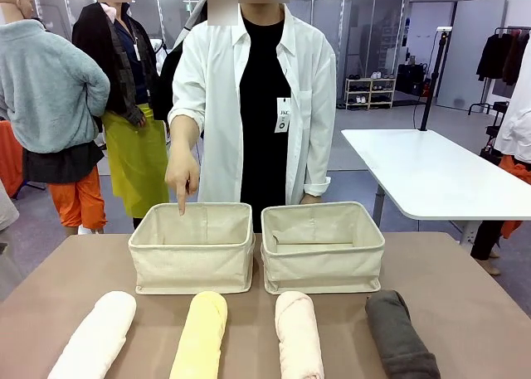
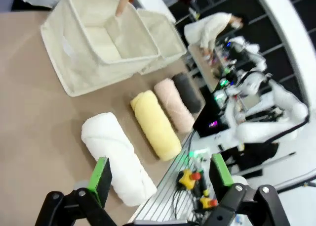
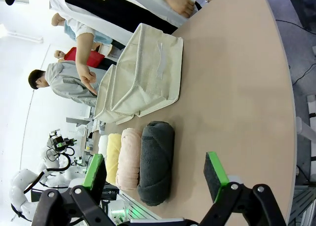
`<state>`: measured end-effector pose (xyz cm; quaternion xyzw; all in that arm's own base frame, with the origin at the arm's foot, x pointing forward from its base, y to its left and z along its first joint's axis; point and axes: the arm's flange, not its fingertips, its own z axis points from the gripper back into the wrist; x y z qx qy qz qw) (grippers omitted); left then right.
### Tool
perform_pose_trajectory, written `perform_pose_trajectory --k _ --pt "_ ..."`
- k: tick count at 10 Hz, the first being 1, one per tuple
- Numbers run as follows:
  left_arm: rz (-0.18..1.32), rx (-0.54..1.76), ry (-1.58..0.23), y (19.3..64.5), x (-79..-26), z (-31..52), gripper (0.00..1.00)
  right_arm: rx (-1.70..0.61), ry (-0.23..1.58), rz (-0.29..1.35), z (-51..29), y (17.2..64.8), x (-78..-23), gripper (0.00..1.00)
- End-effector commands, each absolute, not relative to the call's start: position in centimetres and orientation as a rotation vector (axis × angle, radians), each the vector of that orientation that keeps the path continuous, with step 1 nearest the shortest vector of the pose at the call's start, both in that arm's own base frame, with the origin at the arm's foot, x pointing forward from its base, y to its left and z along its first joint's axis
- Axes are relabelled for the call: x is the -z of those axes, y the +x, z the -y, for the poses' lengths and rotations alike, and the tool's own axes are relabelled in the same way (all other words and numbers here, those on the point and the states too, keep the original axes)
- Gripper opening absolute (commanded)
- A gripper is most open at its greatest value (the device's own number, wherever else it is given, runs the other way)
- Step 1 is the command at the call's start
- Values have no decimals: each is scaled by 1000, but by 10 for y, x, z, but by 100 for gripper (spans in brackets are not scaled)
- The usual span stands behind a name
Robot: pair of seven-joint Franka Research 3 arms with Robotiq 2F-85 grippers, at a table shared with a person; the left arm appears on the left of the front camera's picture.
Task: Divide the towels into two baskets.
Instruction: Pick up one hotel-folded towel and place it in the Fabric basket indicated by the person.
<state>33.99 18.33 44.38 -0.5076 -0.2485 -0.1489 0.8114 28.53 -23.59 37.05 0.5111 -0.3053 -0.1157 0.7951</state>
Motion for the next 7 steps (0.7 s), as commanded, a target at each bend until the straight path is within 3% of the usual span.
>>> perform_pose_trajectory --k 1,7 --pt "391 337 -936 346 -454 -151 100 244 1105 672 238 285 -373 100" --pt "97 433 -506 360 -435 -36 100 244 1105 672 238 285 -373 100"
